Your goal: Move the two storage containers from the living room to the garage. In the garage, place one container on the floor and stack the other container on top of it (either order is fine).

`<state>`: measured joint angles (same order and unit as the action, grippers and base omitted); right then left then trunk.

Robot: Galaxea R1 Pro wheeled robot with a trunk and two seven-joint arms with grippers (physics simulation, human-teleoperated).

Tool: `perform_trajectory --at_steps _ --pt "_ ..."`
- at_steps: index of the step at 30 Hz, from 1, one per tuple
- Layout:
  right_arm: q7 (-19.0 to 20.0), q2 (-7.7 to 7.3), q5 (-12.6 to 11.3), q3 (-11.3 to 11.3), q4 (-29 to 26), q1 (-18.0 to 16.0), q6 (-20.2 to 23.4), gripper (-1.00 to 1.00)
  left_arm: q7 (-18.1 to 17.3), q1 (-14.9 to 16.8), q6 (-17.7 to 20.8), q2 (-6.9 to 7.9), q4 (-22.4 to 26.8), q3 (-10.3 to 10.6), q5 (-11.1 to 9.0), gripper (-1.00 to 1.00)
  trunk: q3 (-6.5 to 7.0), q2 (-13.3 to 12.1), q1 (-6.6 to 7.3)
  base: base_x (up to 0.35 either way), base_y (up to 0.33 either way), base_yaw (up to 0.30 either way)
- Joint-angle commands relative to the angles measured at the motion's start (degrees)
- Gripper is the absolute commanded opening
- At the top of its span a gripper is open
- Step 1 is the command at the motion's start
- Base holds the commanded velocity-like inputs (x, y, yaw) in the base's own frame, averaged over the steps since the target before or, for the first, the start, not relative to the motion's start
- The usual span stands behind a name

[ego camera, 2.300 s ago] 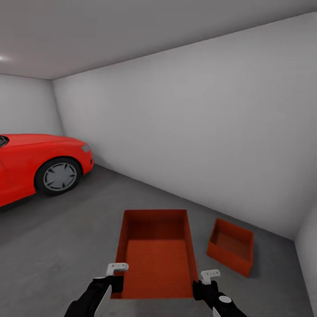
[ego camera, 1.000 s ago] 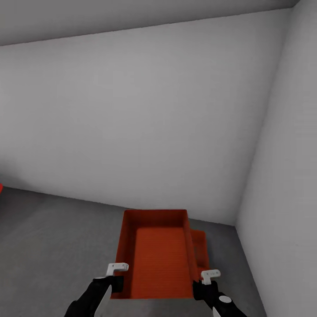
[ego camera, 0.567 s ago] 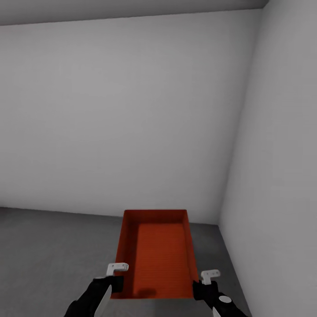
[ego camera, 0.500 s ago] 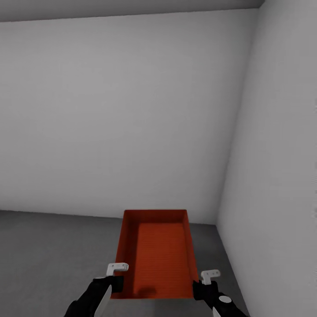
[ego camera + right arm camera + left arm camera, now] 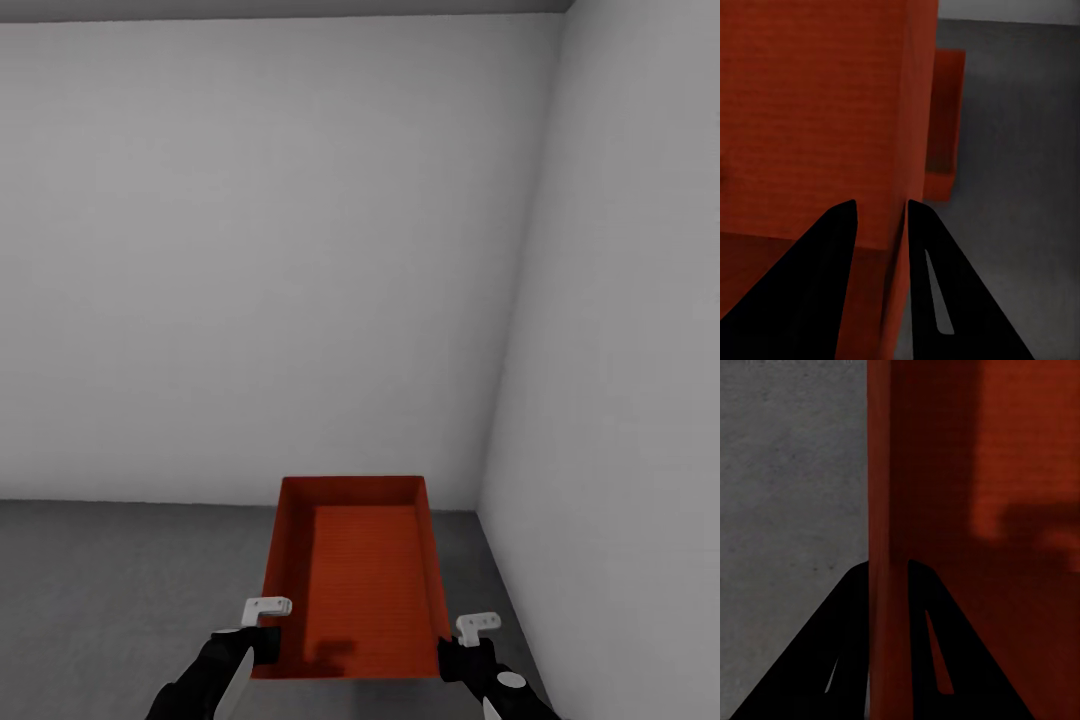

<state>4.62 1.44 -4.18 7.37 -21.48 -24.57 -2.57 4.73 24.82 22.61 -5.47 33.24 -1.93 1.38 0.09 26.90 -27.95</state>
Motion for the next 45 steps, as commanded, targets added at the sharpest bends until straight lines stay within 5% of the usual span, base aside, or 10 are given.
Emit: perform_trajectory --at_steps 1,27,45 --pt "0.2 -0.03 0.4 3.3 -0.1 0.0 -0.2 -1.0 0.4 0.1 0.4 -0.07 0.1 -2.3 1.4 -1.0 -0.01 0.0 -0.03 0.197 0.0 -0.001" --pt "0.2 -0.03 0.4 3.3 -0.1 0.0 -0.2 -1.0 0.4 0.1 0.4 -0.07 0.1 -2.3 1.4 -1.0 -0.01 0.0 -0.03 0.311 0.0 -0.046" --pt "0.2 -0.03 0.4 3.2 -0.1 0.0 -0.2 -1.0 0.4 0.1 0.4 -0.07 0.1 -2.3 1.4 -1.0 -0.01 0.0 -0.03 0.027 0.0 -0.006"
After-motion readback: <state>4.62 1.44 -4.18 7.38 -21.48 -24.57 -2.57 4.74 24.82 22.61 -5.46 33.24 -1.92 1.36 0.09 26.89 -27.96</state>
